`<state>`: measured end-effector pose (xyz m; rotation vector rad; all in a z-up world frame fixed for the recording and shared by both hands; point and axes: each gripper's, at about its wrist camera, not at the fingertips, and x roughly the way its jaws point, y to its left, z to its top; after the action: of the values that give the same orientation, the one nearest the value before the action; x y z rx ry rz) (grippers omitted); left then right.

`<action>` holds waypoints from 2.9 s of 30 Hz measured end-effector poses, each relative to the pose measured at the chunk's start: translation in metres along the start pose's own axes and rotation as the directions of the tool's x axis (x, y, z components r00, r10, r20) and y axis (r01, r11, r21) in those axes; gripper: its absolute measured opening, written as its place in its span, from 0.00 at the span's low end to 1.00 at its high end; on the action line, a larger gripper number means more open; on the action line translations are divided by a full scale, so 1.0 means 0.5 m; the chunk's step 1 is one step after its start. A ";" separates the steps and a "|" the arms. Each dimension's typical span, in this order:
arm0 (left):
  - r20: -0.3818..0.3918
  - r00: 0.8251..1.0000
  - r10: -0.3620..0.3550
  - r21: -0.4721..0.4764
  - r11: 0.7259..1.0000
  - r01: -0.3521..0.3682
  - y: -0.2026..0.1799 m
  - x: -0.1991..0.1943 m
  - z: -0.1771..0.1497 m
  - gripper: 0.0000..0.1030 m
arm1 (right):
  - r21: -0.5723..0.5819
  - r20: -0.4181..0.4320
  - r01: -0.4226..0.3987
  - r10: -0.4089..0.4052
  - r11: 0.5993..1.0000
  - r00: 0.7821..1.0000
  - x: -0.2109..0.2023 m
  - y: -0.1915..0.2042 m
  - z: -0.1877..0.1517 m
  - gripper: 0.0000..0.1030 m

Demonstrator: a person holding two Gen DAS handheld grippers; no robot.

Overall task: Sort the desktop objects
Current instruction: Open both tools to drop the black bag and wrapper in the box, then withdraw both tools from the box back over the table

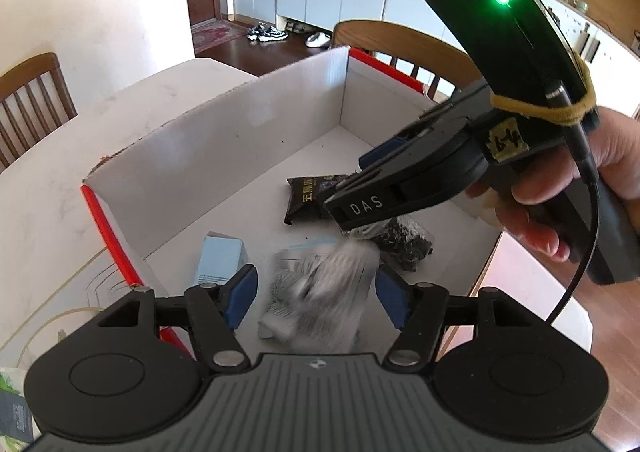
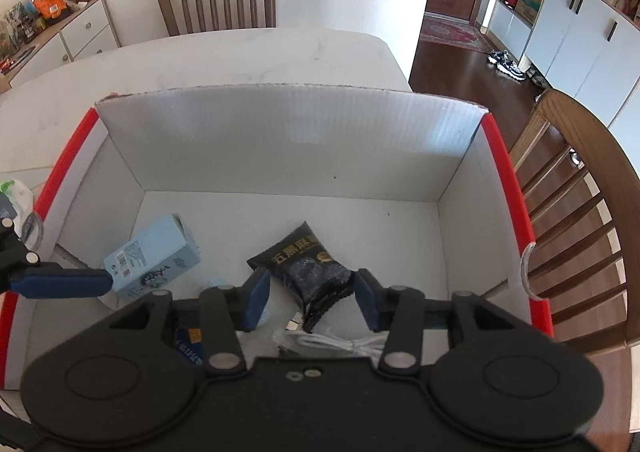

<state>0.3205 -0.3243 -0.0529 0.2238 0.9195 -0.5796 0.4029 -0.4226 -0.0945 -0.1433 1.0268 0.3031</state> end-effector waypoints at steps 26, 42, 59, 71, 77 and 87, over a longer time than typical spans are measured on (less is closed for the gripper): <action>0.140 0.990 0.025 -0.065 0.998 -0.016 0.014 -0.104 -0.038 0.75 | 0.024 0.105 -0.029 0.027 0.999 0.994 -0.099 0.027 -0.033 0.63; 0.212 0.977 0.036 -0.079 0.997 -0.019 0.055 -0.163 -0.104 1.00 | 0.081 0.173 -0.013 -0.002 0.997 0.985 -0.147 0.080 -0.053 0.70; 0.308 0.950 0.046 -0.071 0.997 -0.025 0.107 -0.285 -0.201 1.00 | 0.110 0.248 -0.022 -0.006 0.994 0.969 -0.234 0.209 -0.106 0.72; 0.340 0.938 0.071 -0.069 0.996 -0.050 0.145 -0.356 -0.282 1.00 | 0.093 0.287 -0.054 0.025 0.994 0.958 -0.273 0.322 -0.126 0.73; 0.341 0.936 0.091 -0.082 0.994 -0.067 0.168 -0.390 -0.331 1.00 | 0.066 0.295 -0.069 0.047 0.995 0.954 -0.283 0.377 -0.132 0.73; 0.303 0.949 0.084 -0.132 0.990 -0.045 0.209 -0.425 -0.421 1.00 | -0.016 0.283 -0.097 0.098 0.995 0.954 -0.277 0.461 -0.140 0.73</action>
<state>0.1357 -0.0696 -0.0145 0.0477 0.6392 -0.4785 0.2067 -0.2469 -0.0061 -0.0481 0.7494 0.4020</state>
